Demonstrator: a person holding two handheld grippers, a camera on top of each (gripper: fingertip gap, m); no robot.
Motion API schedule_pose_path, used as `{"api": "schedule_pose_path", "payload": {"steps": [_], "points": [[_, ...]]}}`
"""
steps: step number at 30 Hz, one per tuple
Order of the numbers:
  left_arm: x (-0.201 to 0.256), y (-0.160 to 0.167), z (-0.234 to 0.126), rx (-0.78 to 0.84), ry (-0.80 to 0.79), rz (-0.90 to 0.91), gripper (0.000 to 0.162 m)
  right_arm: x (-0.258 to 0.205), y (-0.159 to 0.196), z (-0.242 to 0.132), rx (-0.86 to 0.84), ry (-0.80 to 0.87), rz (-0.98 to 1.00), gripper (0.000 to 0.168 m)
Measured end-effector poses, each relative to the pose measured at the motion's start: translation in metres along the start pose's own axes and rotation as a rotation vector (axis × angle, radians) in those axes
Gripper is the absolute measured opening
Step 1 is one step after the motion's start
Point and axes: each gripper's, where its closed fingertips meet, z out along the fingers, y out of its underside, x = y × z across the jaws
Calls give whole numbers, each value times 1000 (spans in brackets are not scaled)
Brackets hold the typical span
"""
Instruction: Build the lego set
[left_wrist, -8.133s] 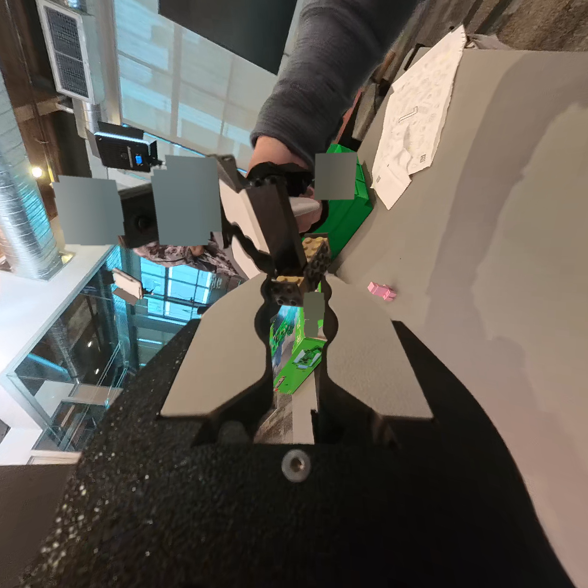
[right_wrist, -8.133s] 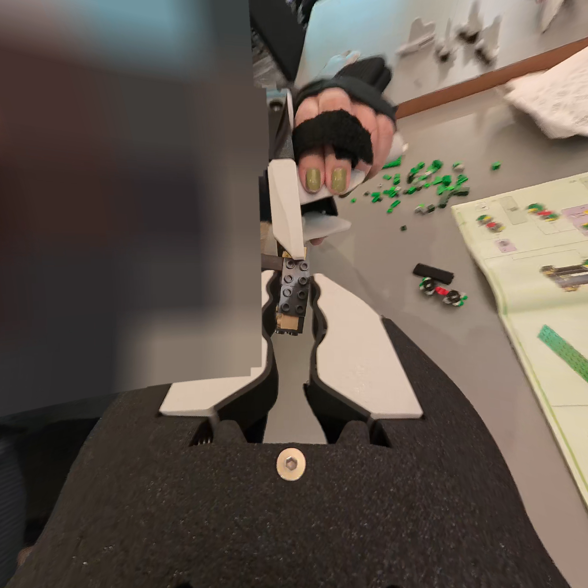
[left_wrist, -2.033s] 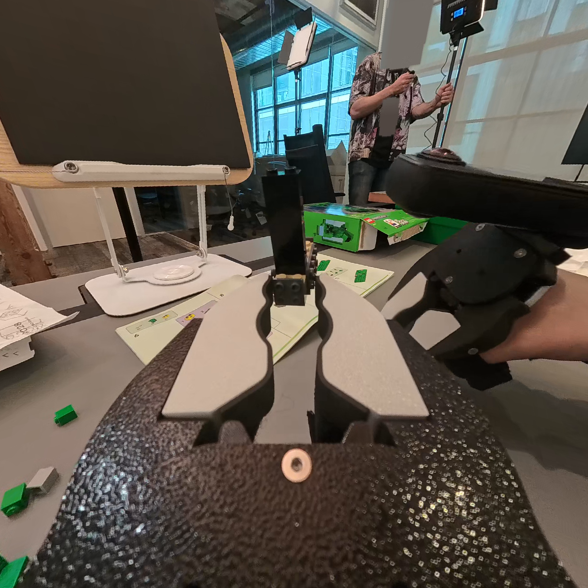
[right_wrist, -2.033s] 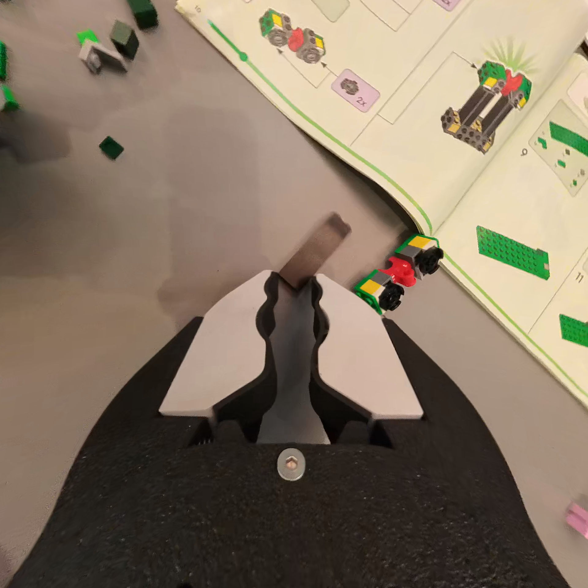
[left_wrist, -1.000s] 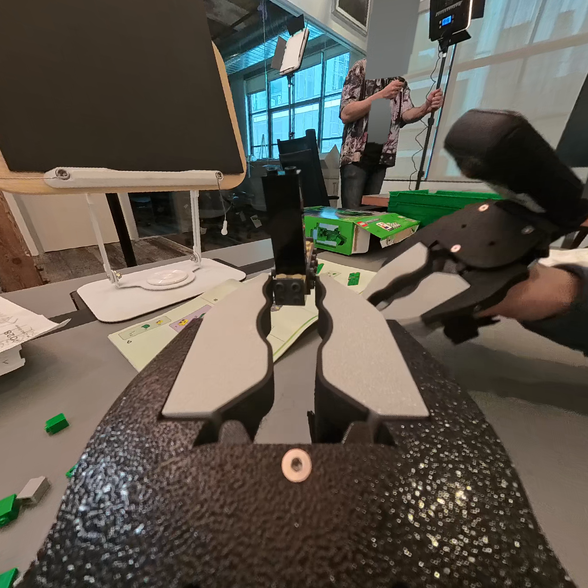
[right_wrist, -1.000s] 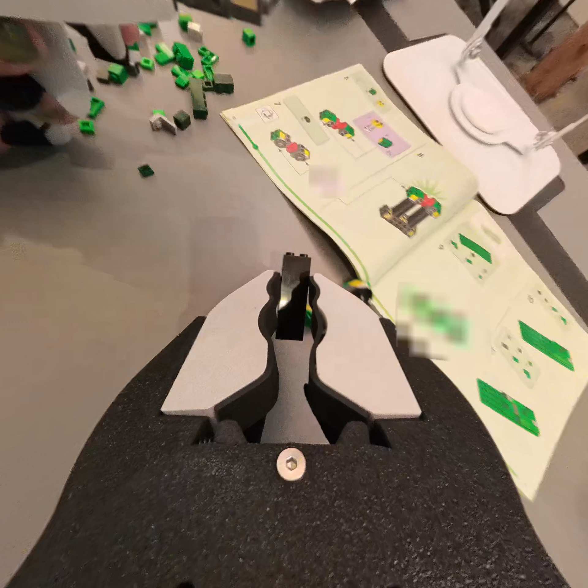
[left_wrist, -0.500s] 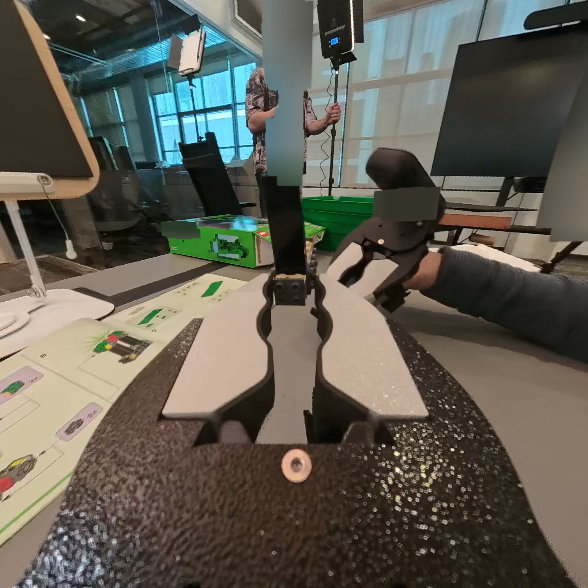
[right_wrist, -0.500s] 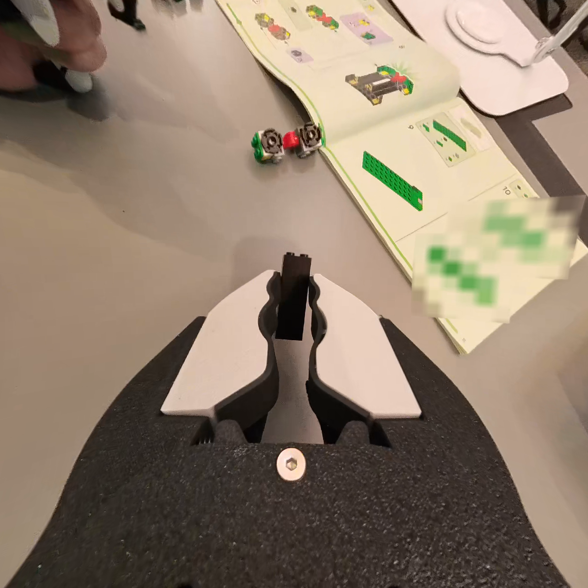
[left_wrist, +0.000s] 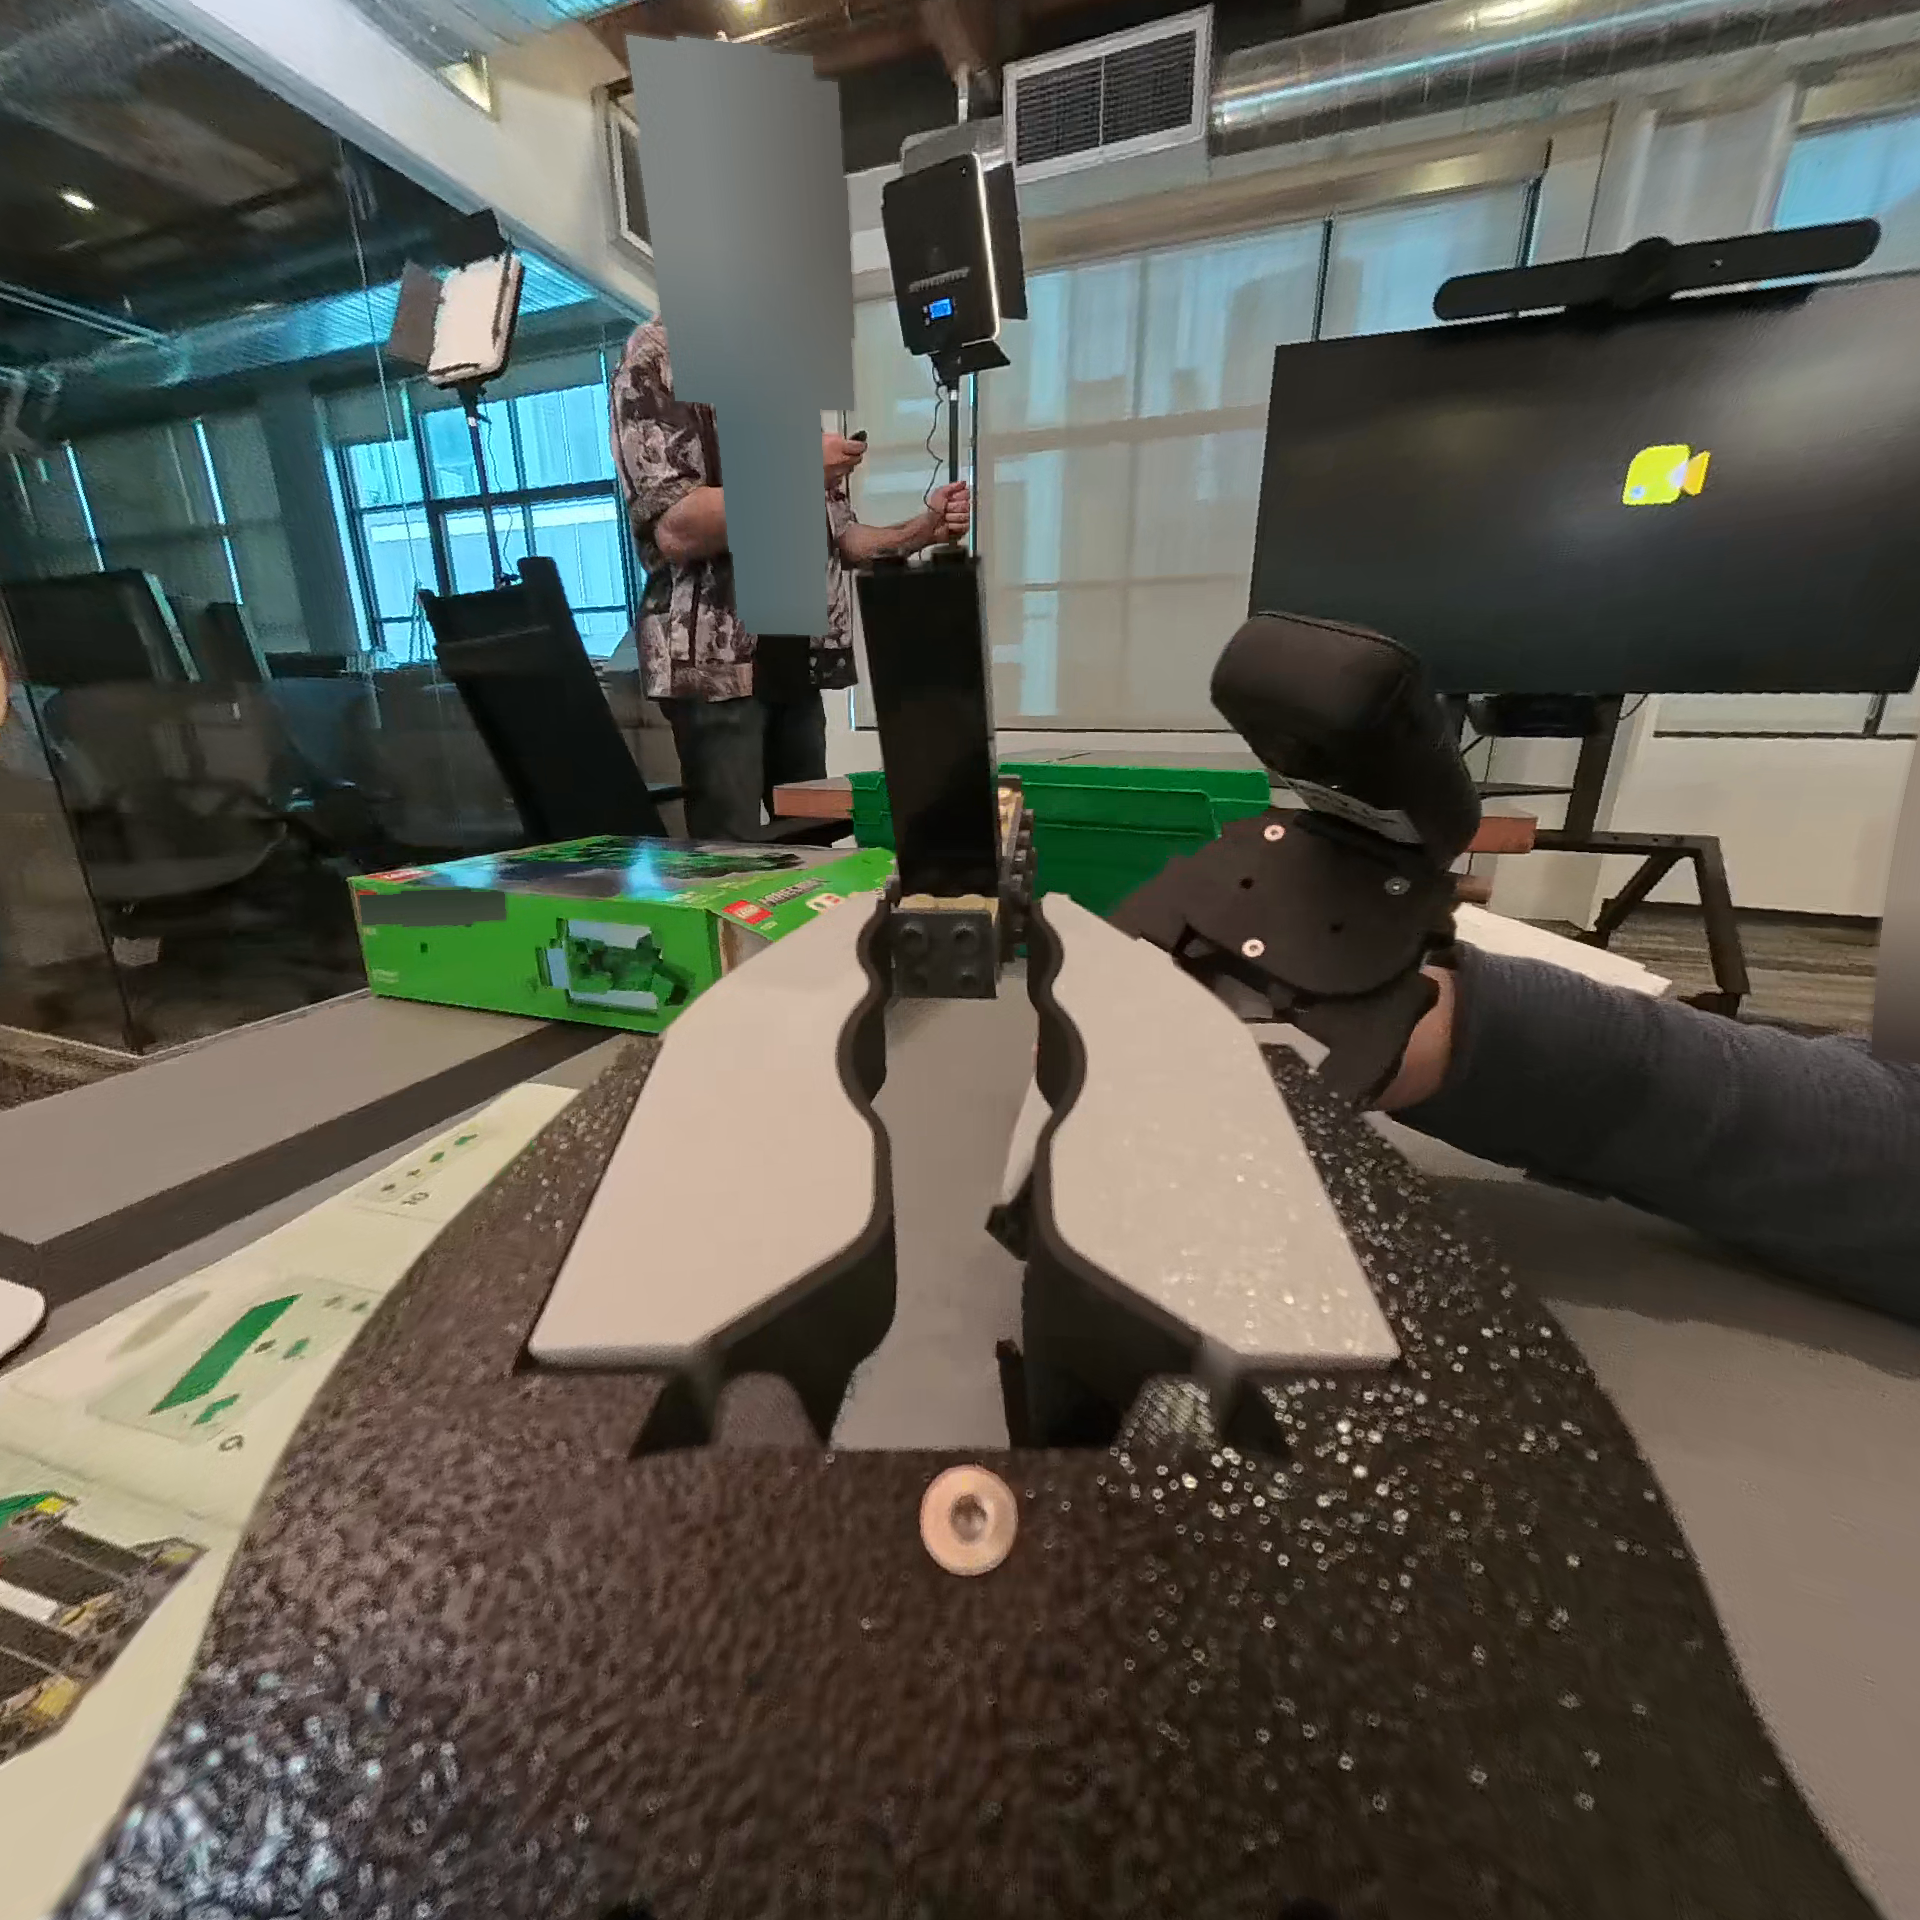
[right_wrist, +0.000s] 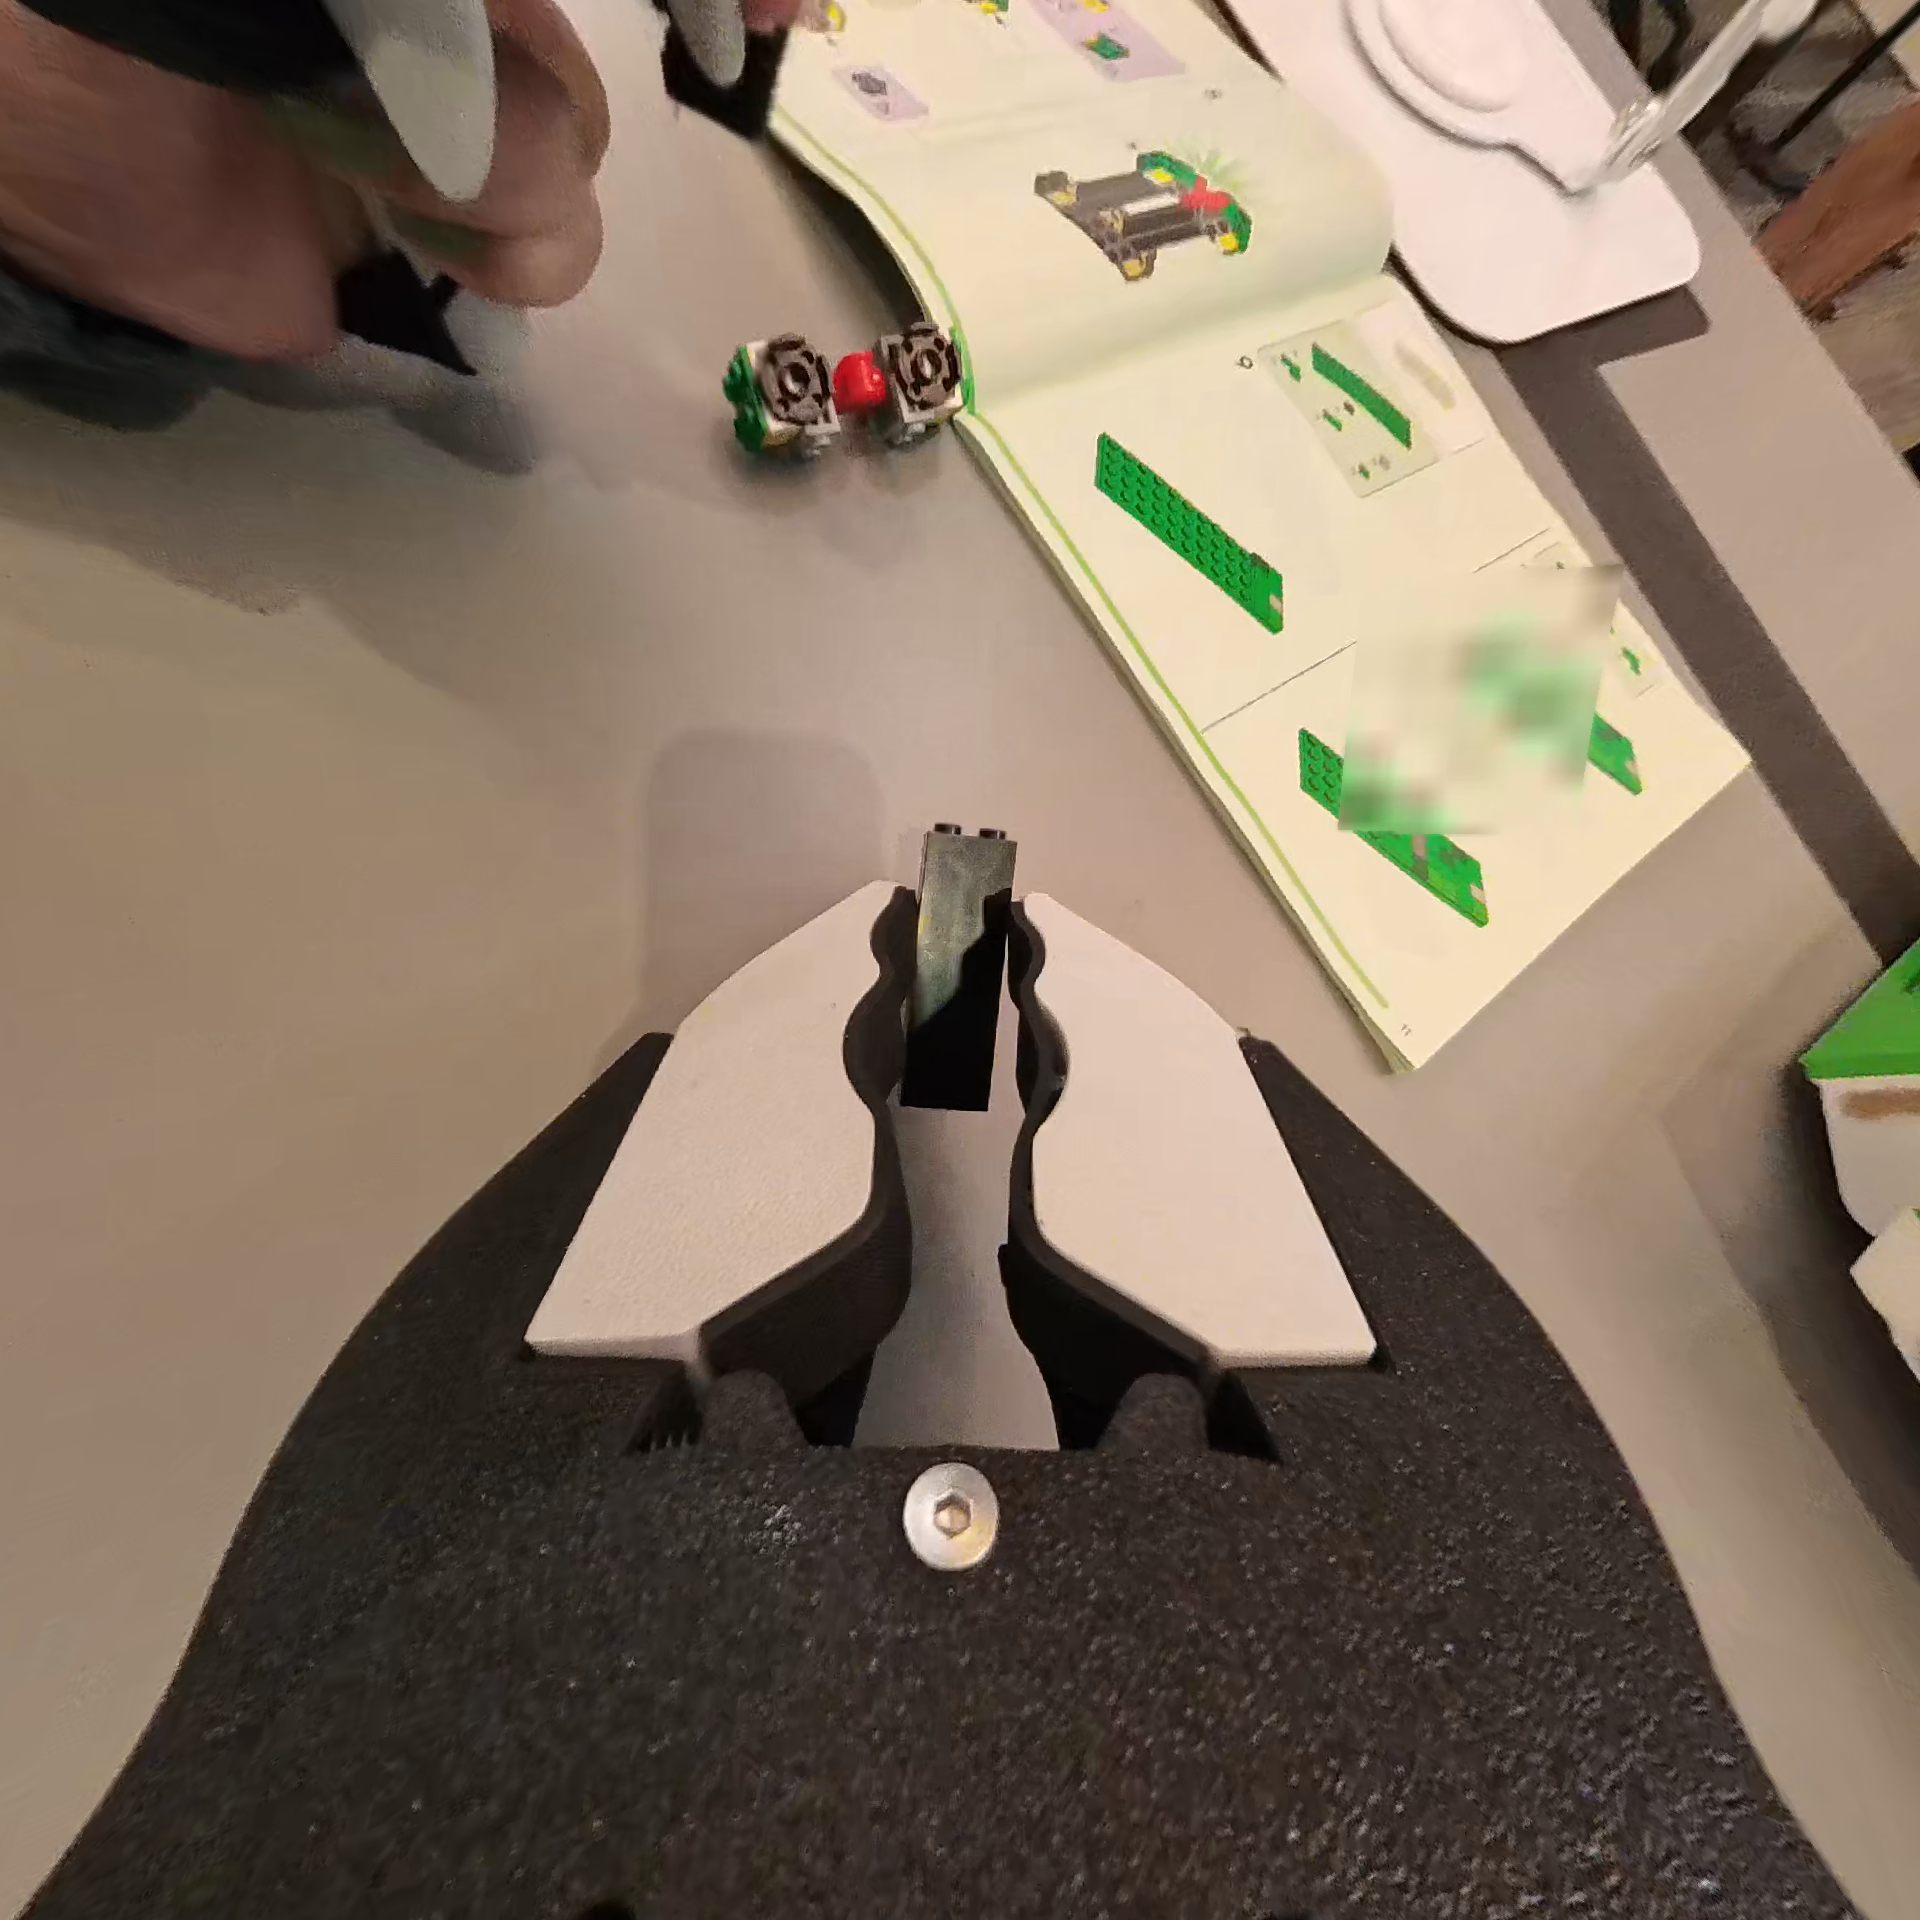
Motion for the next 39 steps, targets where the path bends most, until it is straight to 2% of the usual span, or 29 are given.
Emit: {"api": "schedule_pose_path", "payload": {"steps": [3,11,13,15,19,24,27,33,39], "points": [[-3,12,-4,-26,-19,-36,24,0,9,6,-22,-27,33,16],[-7,17,-8,-67,-34,-47,24,0,21,16,-81,-36,69,16],[-5,18,-9,-79,-32,-13,24,7,21,15,-72,24,62,29],[-4,18,-11,-89,-34,31,24,13,17,12,-48,72,42,35],[-5,17,-15,-105,-44,106,24,16,9,5,31,72,63,36],[-2,22,-13,-129,-25,99,24,12,-1,0,186,-75,246,35],[-3,24,-12,-143,-22,92,24,17,5,2,169,-94,335,36],[-7,24,-13,-139,-37,57,24,8,13,11,34,-64,254,37],[-9,23,-14,-135,-41,29,24,18,0,3,115,79,107,38]]}}
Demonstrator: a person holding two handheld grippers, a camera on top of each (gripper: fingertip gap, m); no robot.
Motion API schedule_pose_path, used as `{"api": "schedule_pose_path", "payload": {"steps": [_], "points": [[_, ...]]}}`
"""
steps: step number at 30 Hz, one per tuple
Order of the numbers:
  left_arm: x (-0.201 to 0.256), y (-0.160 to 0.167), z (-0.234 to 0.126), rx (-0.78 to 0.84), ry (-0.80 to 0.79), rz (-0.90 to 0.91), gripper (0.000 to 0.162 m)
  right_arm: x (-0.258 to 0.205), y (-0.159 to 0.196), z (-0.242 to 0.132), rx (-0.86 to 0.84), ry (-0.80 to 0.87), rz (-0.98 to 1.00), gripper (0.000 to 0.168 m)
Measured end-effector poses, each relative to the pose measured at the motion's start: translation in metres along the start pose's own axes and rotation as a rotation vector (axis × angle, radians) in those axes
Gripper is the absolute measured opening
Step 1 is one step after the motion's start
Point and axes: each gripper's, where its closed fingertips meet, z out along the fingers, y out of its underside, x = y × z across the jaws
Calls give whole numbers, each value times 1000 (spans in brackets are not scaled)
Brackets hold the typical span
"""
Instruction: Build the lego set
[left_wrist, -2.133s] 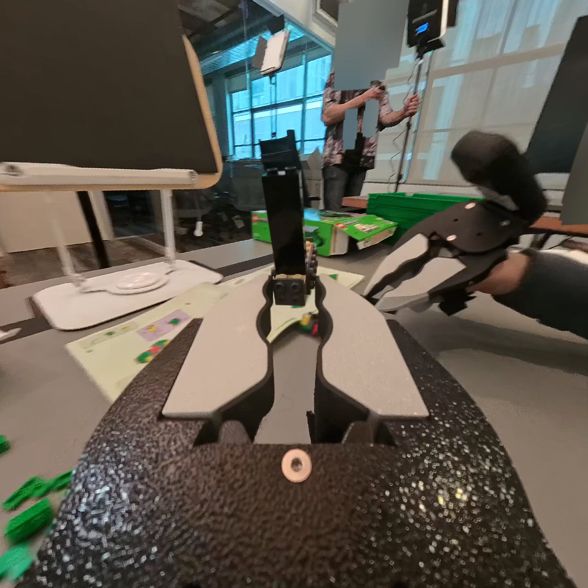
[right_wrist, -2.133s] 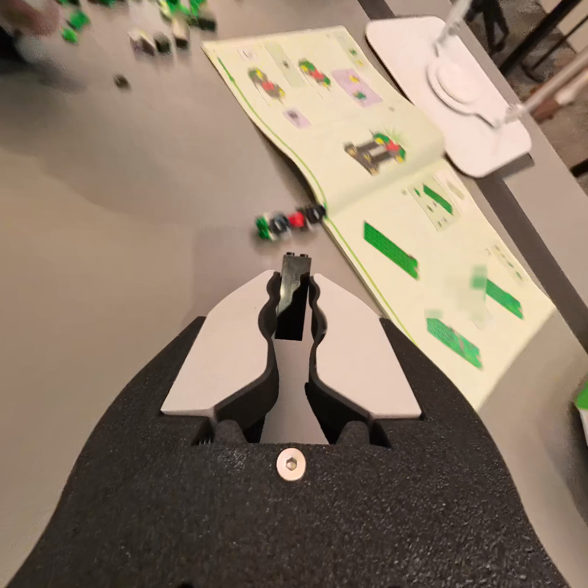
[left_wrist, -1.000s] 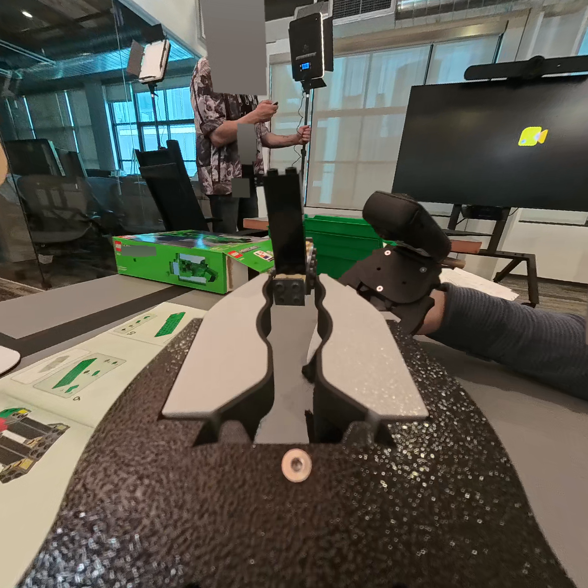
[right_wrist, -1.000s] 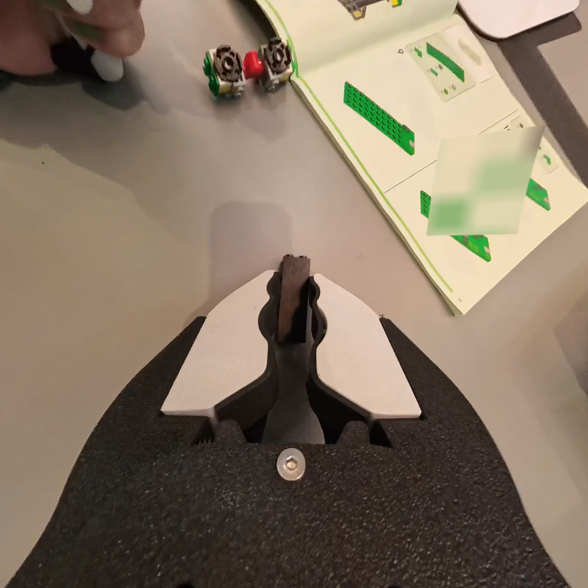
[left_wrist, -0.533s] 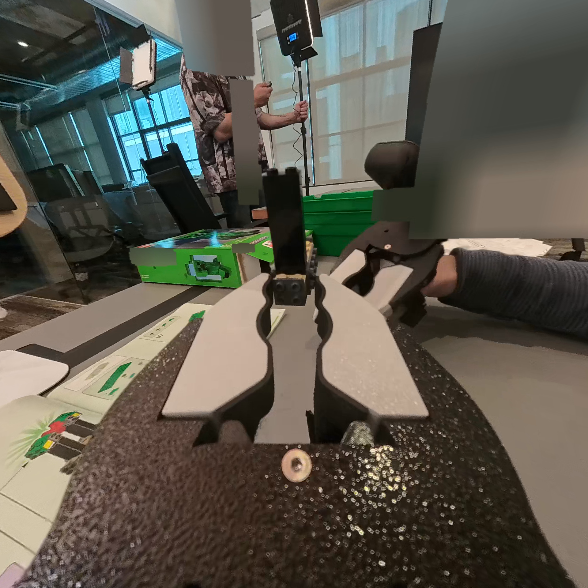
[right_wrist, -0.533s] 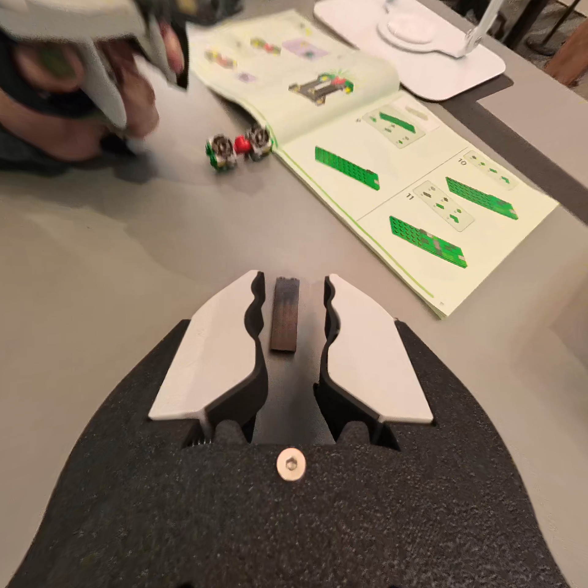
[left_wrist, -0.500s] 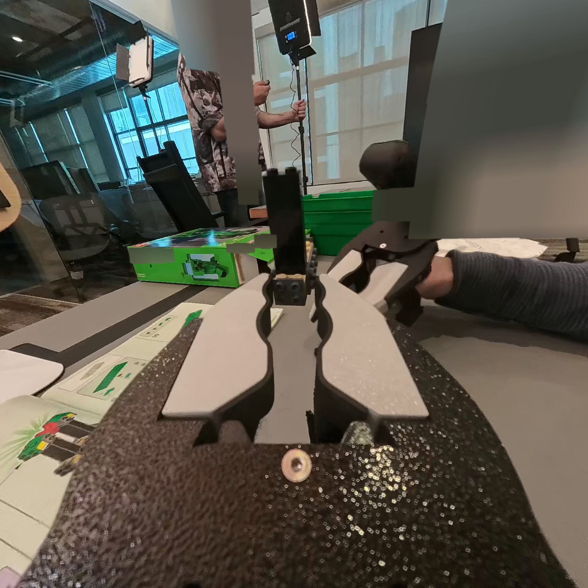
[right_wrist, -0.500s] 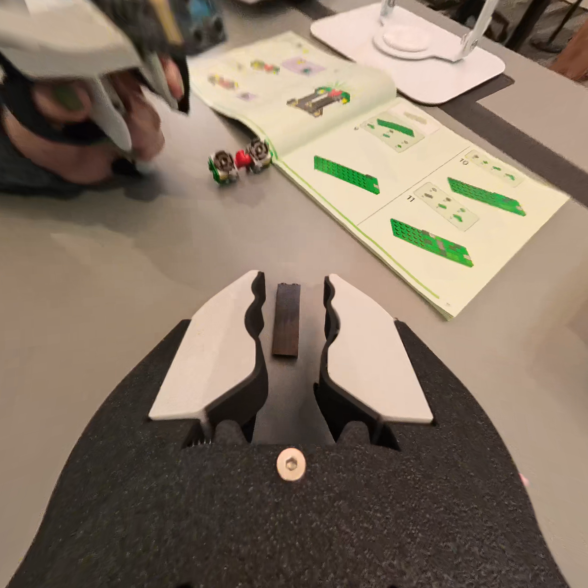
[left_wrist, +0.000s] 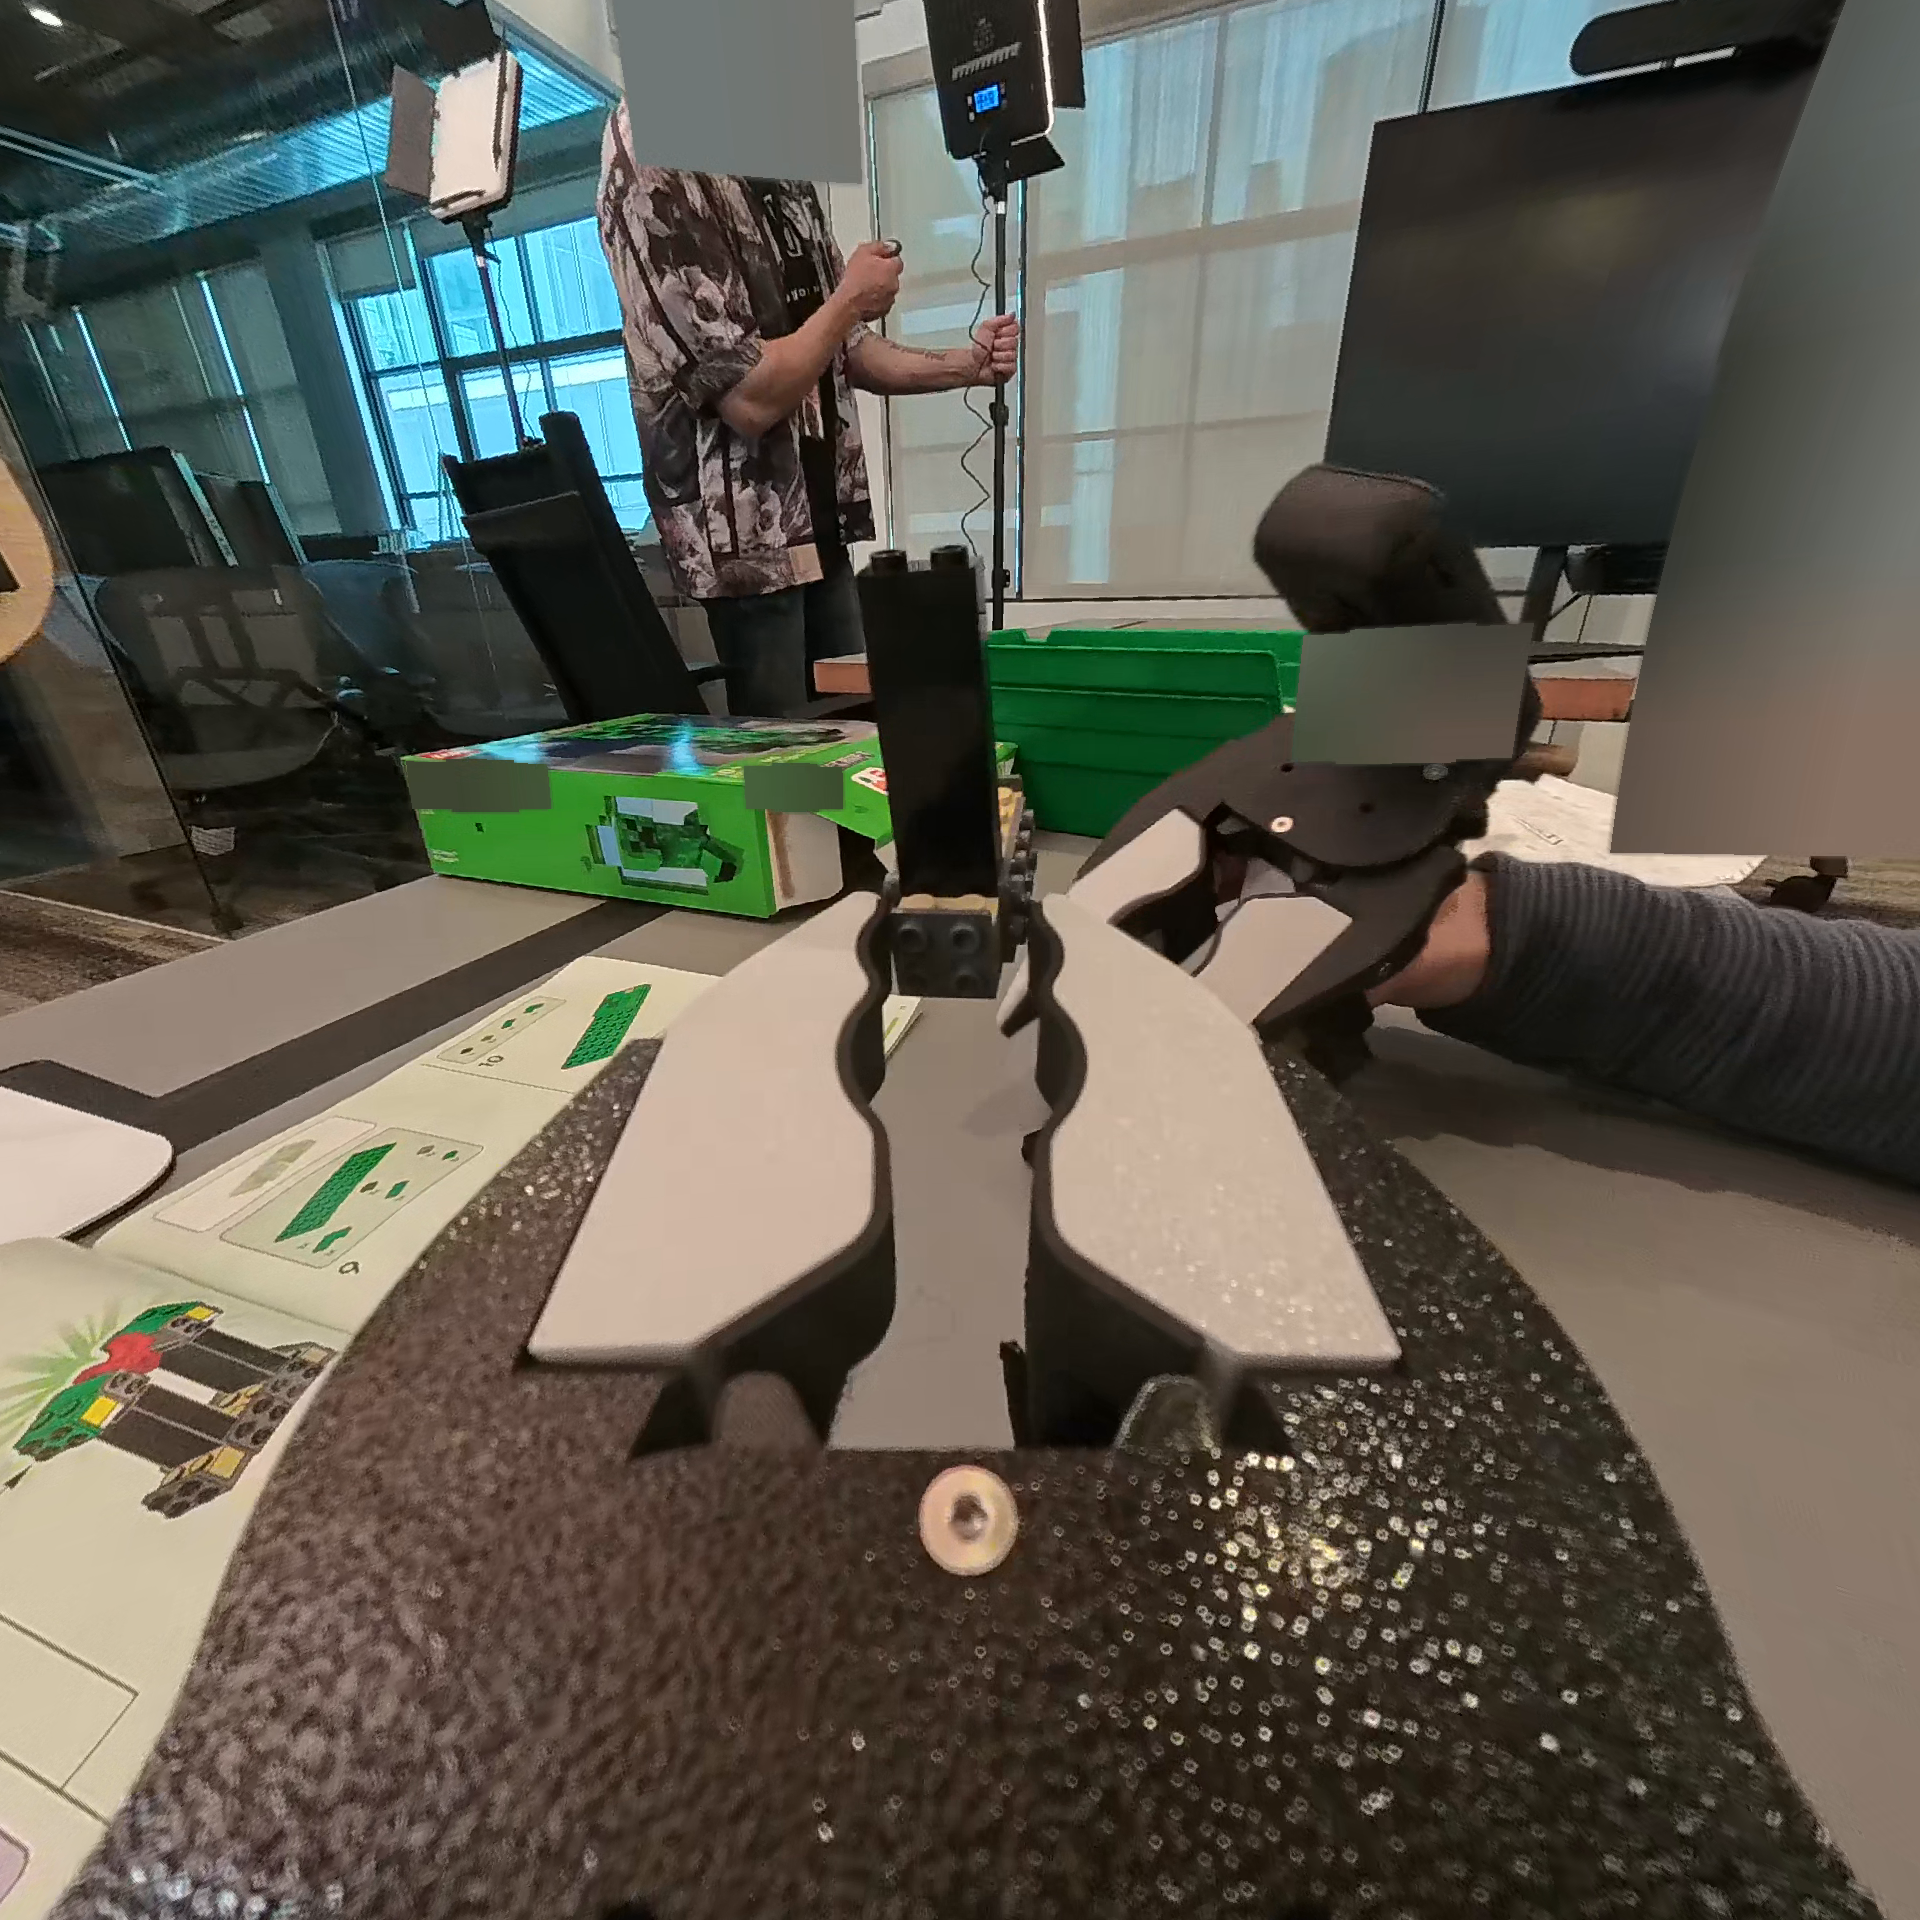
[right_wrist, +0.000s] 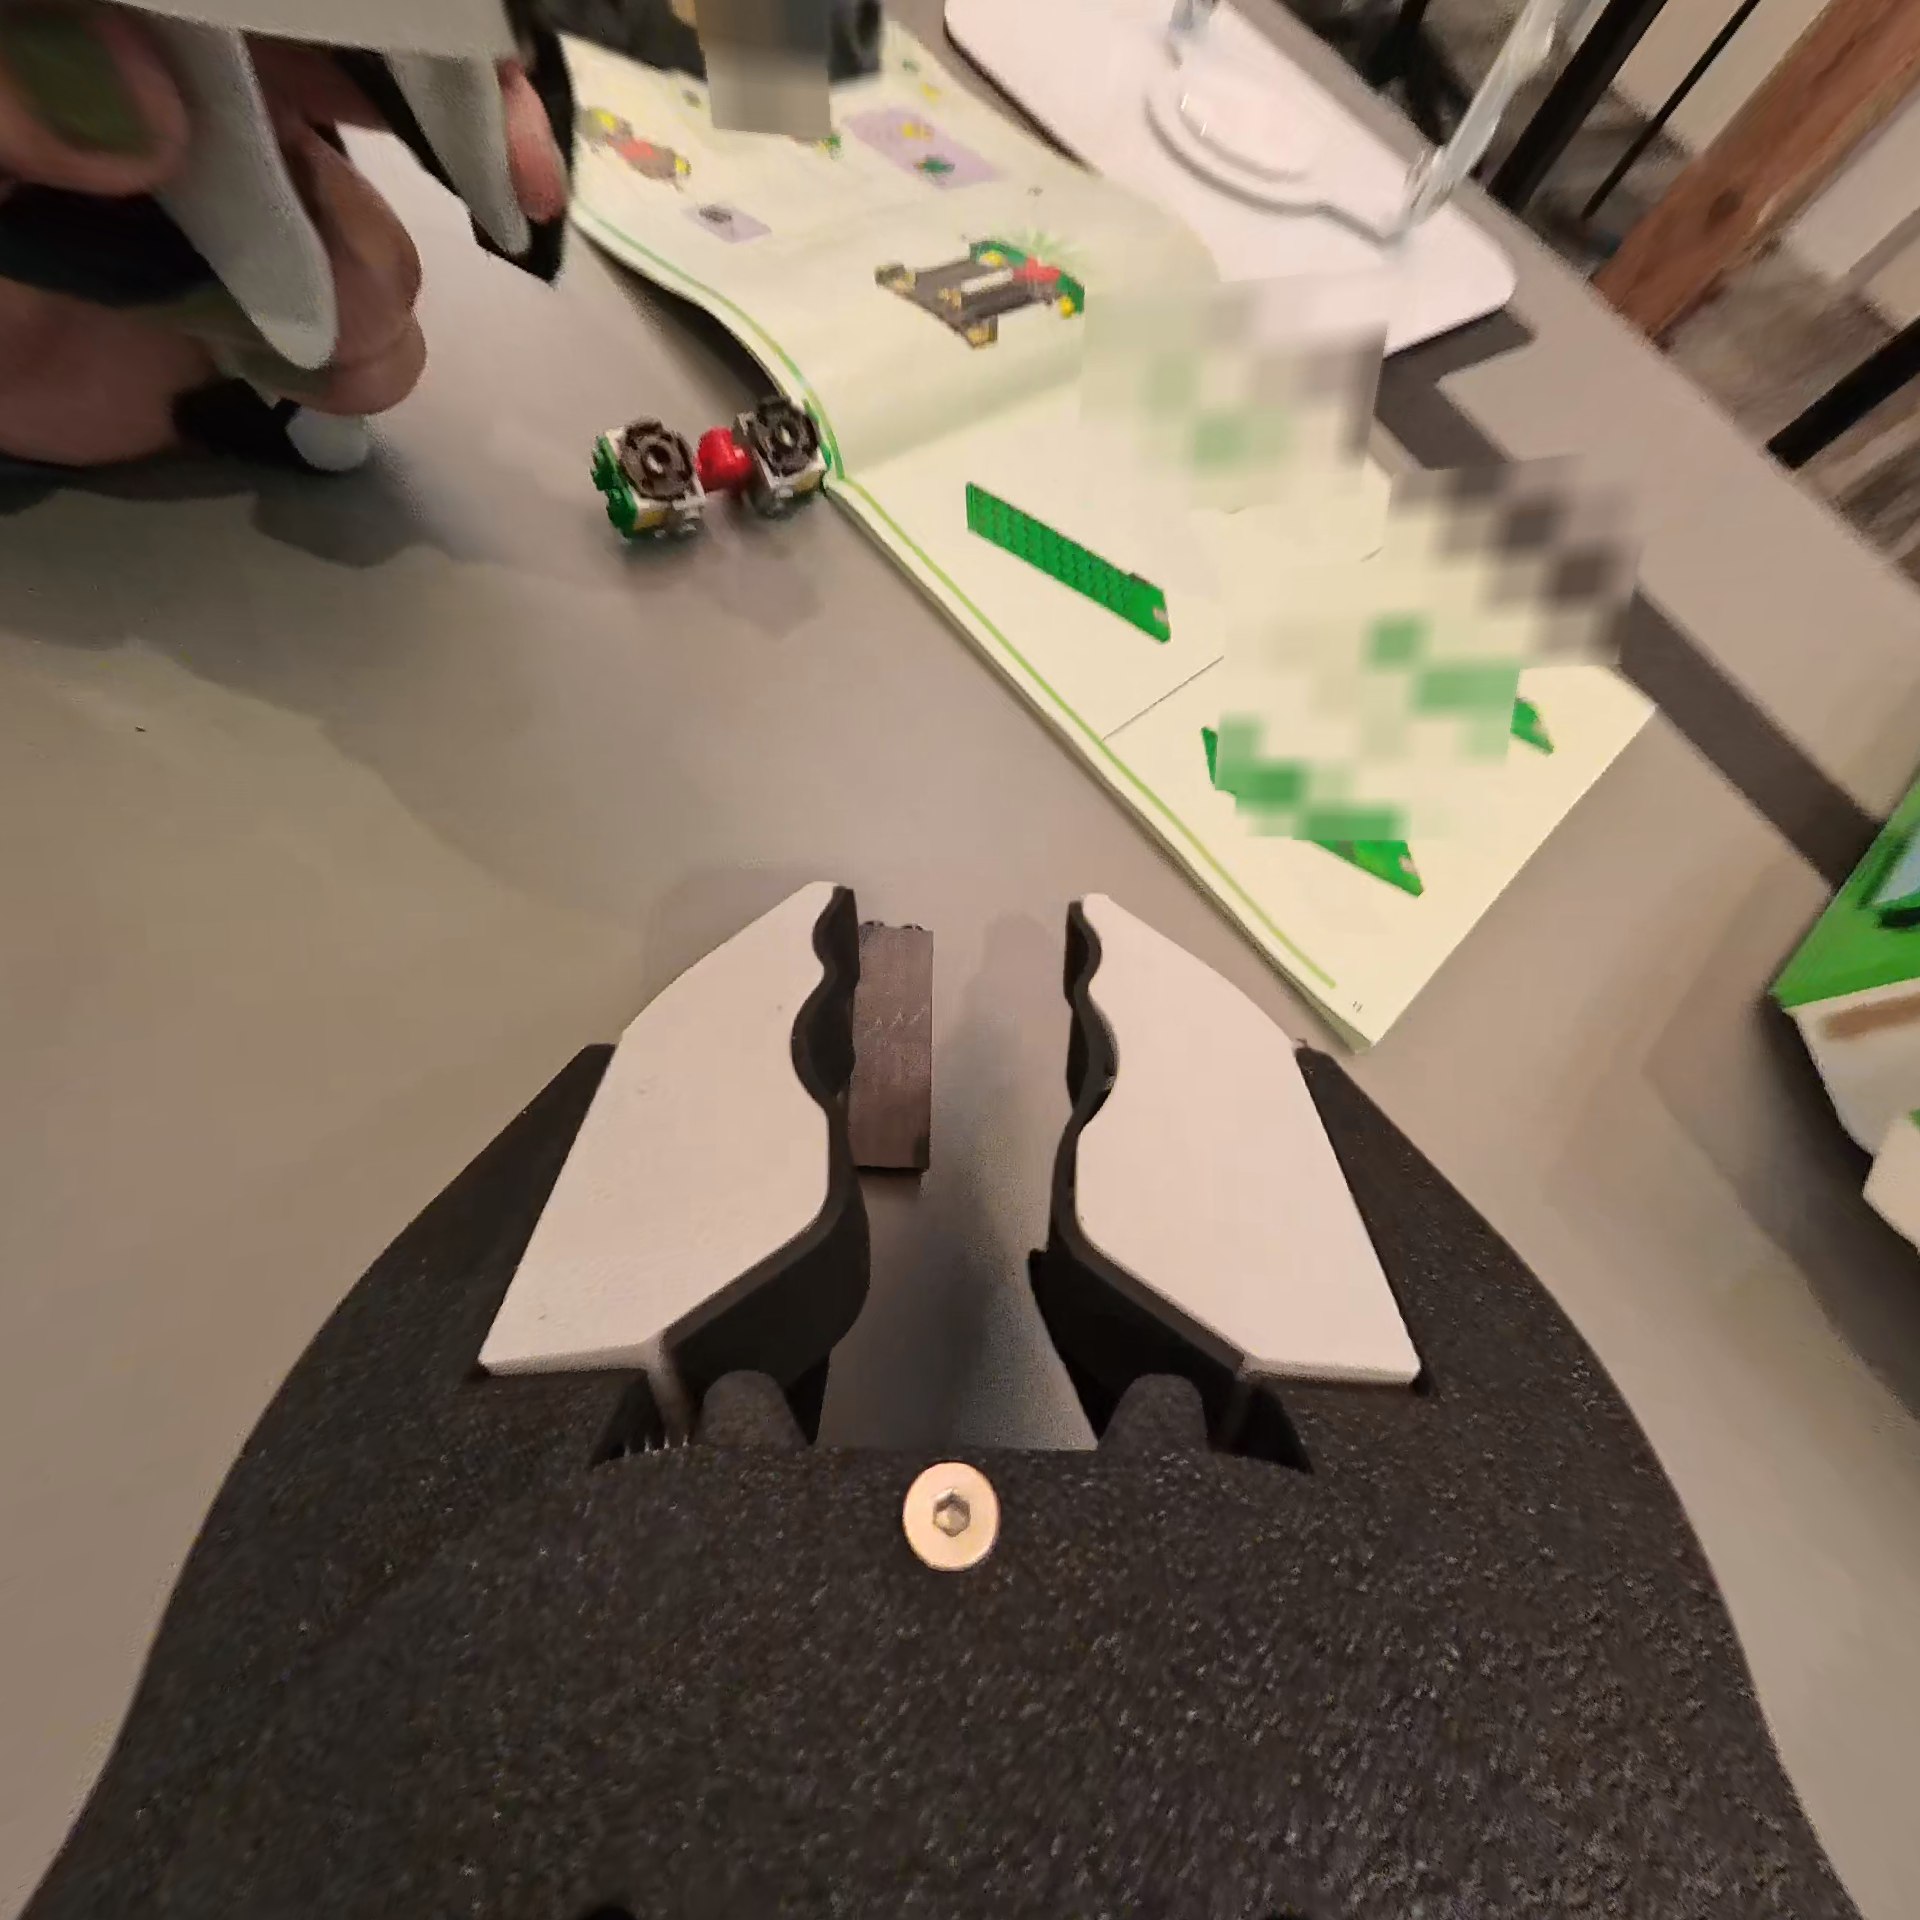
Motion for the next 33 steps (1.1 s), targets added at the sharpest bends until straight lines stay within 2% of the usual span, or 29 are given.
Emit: {"api": "schedule_pose_path", "payload": {"steps": [3,7,14,17,20,33], "points": [[1,0,-1,-3,1,-4,24,-9,-2,-4,68,-54,-9,36],[2,3,0,-27,4,10,24,-7,7,-10,58,-68,46,37],[4,6,3,-42,37,-67,24,8,-12,-32,275,37,101,36],[3,5,2,-40,32,-71,24,20,-20,-50,408,101,154,35],[4,3,3,-38,32,-54,24,24,-23,-59,472,131,173,34],[14,9,6,-68,57,-14,24,16,-21,-46,403,35,192,37]]}}
